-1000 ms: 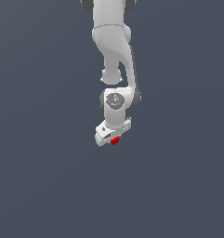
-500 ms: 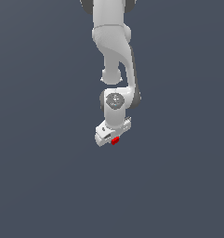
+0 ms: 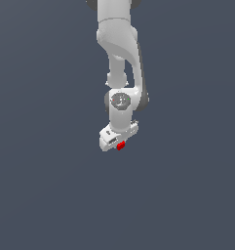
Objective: Lift up the red cube by 0.2 meters.
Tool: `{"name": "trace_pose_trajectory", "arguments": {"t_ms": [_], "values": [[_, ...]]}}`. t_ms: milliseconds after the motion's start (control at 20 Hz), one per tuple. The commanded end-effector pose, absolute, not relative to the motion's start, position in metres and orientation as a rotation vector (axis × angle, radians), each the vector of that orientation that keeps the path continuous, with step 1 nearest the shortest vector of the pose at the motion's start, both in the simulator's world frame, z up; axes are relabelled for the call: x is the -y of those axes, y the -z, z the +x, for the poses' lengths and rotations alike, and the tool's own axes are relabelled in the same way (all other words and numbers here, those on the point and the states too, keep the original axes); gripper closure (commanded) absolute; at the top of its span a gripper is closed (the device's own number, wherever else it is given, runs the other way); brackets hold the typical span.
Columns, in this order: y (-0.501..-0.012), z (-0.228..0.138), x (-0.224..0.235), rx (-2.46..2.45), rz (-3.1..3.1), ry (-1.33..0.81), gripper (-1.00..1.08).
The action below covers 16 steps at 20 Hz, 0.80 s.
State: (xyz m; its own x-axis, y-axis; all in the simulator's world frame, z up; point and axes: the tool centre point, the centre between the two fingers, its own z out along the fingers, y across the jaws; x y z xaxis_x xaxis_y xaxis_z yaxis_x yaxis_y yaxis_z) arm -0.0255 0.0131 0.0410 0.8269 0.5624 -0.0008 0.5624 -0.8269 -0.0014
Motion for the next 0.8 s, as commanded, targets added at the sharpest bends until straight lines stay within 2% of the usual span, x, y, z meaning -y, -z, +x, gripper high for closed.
{"name": "trace_pose_trajectory", "arguments": {"t_ms": [0, 750], "values": [[-0.055, -0.025, -0.013, 0.925, -3.002, 0.0, 1.08], [-0.185, -0.027, -0.014, 0.929, -3.001, 0.0, 1.08]]}}
